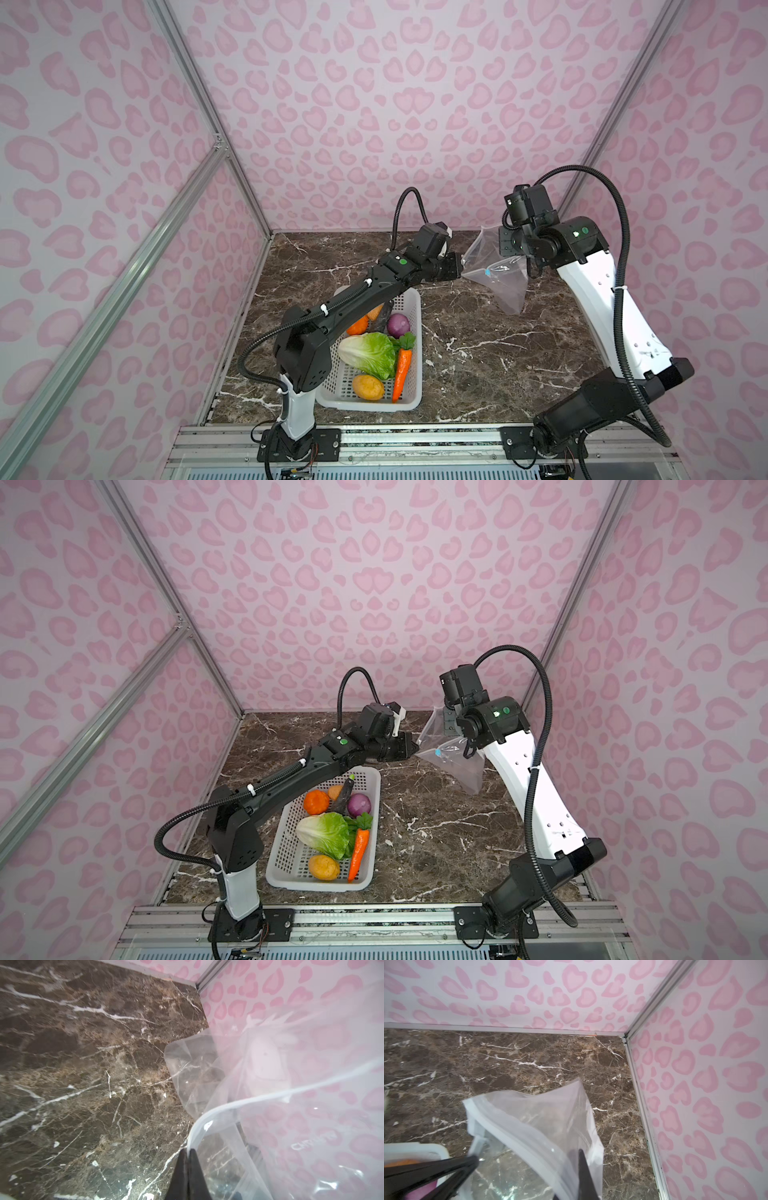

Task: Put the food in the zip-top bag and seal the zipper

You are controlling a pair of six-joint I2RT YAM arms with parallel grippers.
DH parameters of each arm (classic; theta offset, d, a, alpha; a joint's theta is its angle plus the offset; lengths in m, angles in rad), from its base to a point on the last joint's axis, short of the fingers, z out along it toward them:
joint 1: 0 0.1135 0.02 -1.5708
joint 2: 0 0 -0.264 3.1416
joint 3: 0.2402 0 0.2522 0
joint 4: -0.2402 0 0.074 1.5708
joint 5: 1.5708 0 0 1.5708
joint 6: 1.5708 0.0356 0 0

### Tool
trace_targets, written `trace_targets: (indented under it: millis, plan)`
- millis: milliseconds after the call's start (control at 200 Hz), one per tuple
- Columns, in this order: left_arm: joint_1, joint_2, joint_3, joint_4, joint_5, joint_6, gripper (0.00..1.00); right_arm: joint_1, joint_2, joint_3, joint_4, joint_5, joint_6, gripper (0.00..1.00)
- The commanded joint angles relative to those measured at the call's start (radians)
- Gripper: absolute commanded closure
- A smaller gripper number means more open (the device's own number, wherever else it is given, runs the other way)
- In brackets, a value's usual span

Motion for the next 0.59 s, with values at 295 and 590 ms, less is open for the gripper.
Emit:
trace_targets:
  millis: [295,590]
  plan:
    - [0.070,-0.092,-0.255,0.001,-0.034,-0.037,0.97,0.020,0.090,-0.276,0.194,-0.400,0.060,1.00]
    - [0.098,-0.159,-0.273,-0.080,-0.114,0.048,0.87,-0.051,0.034,-0.480,0.443,-0.612,0.177,1.00]
